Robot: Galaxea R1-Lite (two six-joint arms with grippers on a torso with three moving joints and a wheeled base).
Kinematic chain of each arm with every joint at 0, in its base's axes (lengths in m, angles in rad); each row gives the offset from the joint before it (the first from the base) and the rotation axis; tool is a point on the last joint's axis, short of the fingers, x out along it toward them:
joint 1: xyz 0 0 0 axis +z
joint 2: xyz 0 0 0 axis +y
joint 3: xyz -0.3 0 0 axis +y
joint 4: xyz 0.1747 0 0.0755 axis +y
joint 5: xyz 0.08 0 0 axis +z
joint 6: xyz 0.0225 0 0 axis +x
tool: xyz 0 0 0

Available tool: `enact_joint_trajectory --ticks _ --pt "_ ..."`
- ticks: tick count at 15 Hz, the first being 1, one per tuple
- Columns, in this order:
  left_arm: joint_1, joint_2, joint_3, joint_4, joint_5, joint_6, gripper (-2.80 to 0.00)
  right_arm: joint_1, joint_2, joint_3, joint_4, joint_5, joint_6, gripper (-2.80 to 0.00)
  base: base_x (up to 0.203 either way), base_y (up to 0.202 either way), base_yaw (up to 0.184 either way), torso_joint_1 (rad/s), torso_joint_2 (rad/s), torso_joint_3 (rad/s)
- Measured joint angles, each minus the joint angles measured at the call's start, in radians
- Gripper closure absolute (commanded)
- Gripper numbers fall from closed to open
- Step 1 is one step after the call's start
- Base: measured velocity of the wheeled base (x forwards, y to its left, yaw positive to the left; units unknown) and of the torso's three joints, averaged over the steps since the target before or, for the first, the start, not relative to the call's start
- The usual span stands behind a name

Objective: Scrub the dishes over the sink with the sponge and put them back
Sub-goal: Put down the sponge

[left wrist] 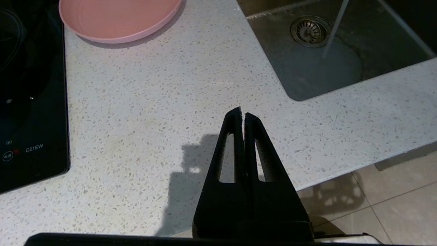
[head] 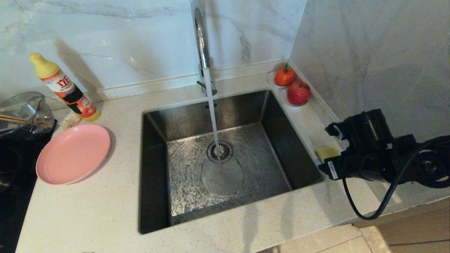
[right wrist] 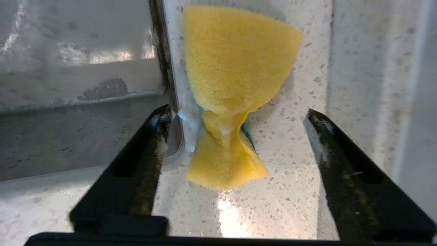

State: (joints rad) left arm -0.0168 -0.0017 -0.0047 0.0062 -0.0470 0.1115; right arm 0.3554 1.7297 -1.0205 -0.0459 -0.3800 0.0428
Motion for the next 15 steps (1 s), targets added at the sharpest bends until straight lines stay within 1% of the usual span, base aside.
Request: enact_joint_trajectory --ticks 1,2,4,6,11,13,15 --pt "0.0 0.0 0.0 0.0 0.0 0.0 0.0 0.013 -0.015 0.001 0.0 0.0 0.0 -2.8 0.0 0.0 0.0 0.0 0.0 0.0" --pt "0.0 0.0 0.0 0.0 -0.001 0.0 0.0 0.027 -0.032 0.006 0.0 0.0 0.0 0.0 0.0 0.0 0.0 0.0 0.0 0.0" --pt "0.0 0.0 0.0 0.0 -0.001 0.0 0.0 0.057 -0.081 0.023 0.0 -0.013 -0.005 0.0 0.0 0.0 0.0 0.0 0.0 0.0" --pt "0.0 0.0 0.0 0.0 -0.001 0.0 0.0 0.094 -0.141 0.063 -0.013 -0.027 -0.031 0.0 0.0 0.0 0.0 0.0 0.0 0.0" --pt "0.0 0.0 0.0 0.0 0.0 0.0 0.0 0.24 -0.327 0.184 -0.066 -0.031 -0.054 0.0 0.0 0.0 0.0 0.0 0.0 0.0" --pt "0.001 0.0 0.0 0.0 0.0 0.0 0.0 0.266 -0.394 0.212 -0.076 -0.031 -0.092 0.0 0.0 0.0 0.0 0.0 0.0 0.0" --pt "0.0 0.0 0.0 0.0 -0.001 0.0 0.0 0.272 -0.45 0.237 -0.082 -0.028 -0.109 0.0 0.0 0.0 0.0 0.0 0.0 0.0"
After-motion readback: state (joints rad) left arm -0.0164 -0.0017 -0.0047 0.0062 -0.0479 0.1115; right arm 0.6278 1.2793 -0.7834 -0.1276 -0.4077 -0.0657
